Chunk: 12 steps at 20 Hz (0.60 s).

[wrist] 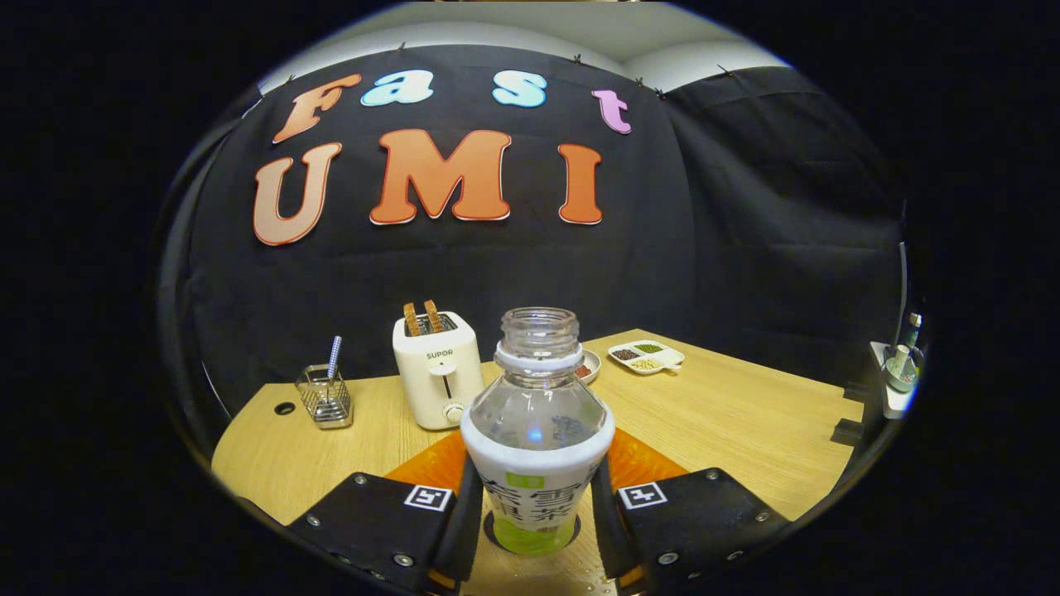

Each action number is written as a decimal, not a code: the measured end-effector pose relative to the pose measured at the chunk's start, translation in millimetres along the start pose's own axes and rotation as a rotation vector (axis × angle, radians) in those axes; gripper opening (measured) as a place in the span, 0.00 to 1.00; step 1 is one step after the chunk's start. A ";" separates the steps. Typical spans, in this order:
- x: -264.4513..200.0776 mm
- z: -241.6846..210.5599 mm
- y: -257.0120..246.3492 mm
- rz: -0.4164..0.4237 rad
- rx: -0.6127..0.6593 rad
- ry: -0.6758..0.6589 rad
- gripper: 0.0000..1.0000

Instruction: Take the bottle from table, then pour the juice into the cup, finally place the bottle on the coaster

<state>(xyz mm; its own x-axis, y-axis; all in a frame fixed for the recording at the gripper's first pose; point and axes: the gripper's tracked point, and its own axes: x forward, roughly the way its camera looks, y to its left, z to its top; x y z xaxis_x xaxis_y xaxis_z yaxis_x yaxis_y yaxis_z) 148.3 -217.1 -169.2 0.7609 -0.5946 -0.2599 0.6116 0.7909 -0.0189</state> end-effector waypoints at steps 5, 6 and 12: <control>17.1 -22.2 8.0 0.003 -0.026 0.040 0.60; 19.7 -23.8 8.4 0.000 -0.035 0.040 0.60; 21.1 -26.9 9.3 -0.007 -0.025 0.034 0.67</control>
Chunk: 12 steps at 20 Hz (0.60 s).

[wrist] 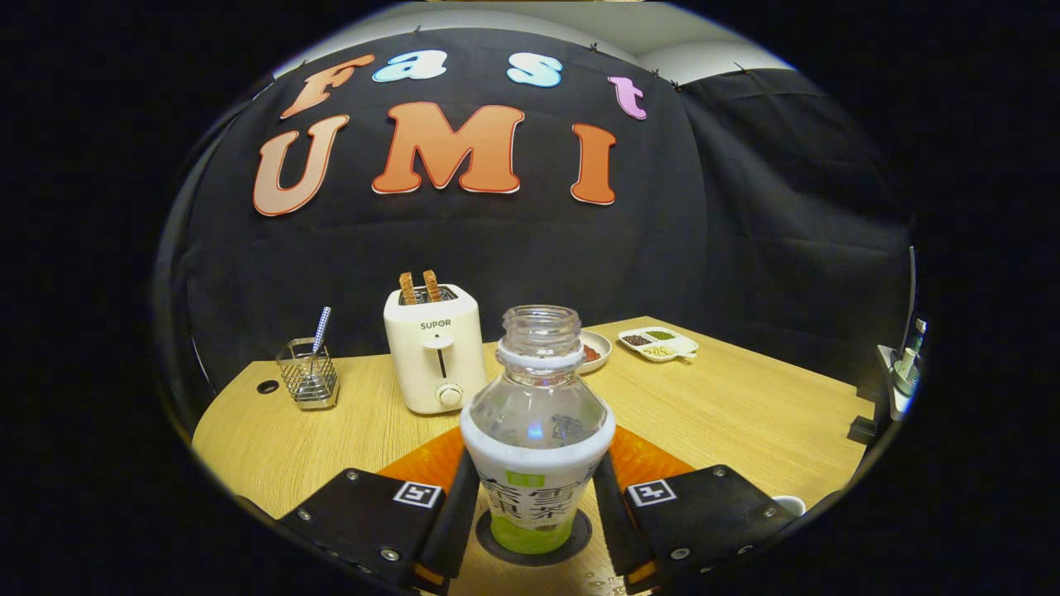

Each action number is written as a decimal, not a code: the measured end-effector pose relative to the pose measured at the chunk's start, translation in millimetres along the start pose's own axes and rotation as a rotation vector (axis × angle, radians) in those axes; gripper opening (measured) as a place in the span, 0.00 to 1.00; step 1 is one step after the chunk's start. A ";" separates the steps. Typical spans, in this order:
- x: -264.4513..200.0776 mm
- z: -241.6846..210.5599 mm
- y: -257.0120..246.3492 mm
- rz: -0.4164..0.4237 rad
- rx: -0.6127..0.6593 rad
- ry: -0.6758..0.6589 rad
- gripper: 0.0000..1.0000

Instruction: Take the bottle from table, then pour the juice into the cup, finally place the bottle on the coaster

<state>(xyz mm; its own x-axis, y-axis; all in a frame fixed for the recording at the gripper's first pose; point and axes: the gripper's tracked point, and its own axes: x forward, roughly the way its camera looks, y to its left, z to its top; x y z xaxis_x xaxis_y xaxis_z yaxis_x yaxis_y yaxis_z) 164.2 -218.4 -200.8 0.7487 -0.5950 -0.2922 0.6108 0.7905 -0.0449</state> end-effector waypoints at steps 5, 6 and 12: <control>-4.1 1.0 -0.9 -0.003 0.035 0.023 0.77; -6.1 5.5 -5.7 -0.015 0.042 0.015 0.80; -23.7 24.3 -16.4 0.001 0.123 -0.017 0.89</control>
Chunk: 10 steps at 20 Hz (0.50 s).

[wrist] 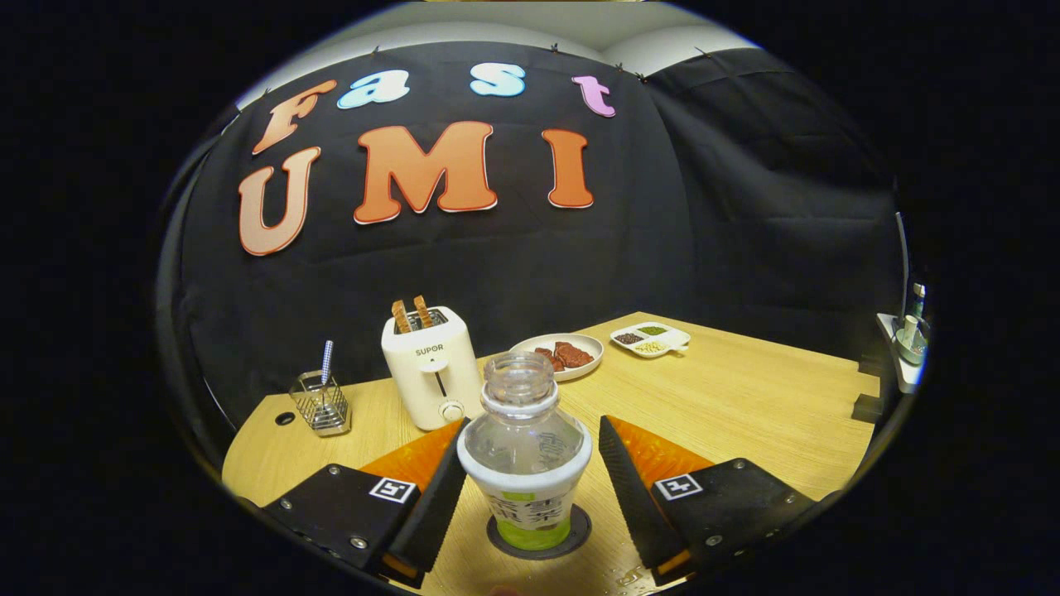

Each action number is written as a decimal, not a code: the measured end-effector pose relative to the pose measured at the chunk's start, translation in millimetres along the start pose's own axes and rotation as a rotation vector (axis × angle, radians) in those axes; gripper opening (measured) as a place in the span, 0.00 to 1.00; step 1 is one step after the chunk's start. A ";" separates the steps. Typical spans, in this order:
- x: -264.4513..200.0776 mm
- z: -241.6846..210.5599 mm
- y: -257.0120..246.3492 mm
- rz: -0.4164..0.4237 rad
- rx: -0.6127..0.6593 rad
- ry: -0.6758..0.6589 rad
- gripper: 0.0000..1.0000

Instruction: Take the bottle from table, then pour the juice into the cup, finally place the bottle on the coaster

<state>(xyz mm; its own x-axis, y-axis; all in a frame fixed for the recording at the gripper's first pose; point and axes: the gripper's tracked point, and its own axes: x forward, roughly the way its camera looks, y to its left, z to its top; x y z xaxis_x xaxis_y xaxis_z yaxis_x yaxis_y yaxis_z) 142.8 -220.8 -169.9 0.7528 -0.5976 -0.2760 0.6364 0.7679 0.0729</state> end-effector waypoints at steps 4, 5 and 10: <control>-16.3 19.7 0.3 0.014 -0.016 -0.027 0.89; -21.9 26.4 1.2 0.014 -0.021 -0.035 0.89; -64.6 64.0 15.8 0.053 -0.055 -0.085 0.90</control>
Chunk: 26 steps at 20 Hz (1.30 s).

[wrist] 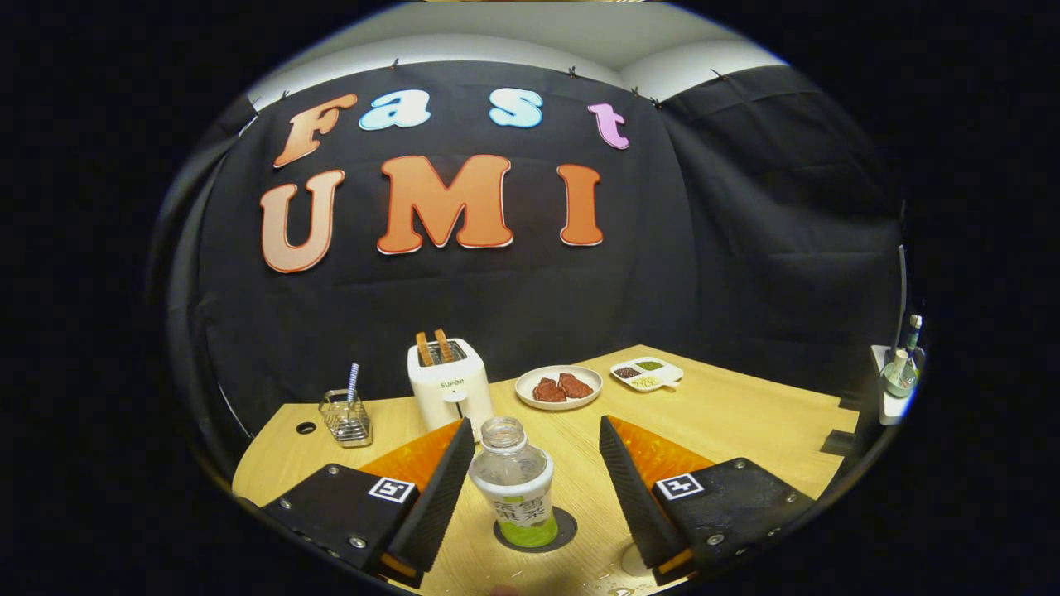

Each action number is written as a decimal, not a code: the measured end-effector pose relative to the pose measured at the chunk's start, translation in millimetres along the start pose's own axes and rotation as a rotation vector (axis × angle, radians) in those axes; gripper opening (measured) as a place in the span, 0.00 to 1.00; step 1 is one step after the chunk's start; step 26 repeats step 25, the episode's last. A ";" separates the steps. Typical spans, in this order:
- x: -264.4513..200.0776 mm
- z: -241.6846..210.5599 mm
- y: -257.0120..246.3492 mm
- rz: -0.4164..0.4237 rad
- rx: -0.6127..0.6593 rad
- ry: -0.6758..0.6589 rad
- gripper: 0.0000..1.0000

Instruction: Take the bottle from table, then pour the juice into the cup, finally place the bottle on the coaster

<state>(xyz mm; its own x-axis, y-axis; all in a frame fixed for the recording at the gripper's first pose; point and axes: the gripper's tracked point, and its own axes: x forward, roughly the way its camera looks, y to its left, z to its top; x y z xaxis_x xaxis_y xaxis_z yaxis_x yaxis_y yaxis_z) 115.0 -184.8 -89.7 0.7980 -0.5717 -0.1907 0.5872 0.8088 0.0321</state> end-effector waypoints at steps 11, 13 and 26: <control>-136.6 79.3 66.2 0.256 -0.009 -0.074 0.97; -163.8 86.4 74.2 0.306 0.024 -0.101 0.97; -220.1 75.4 99.6 0.373 -0.083 -0.128 0.97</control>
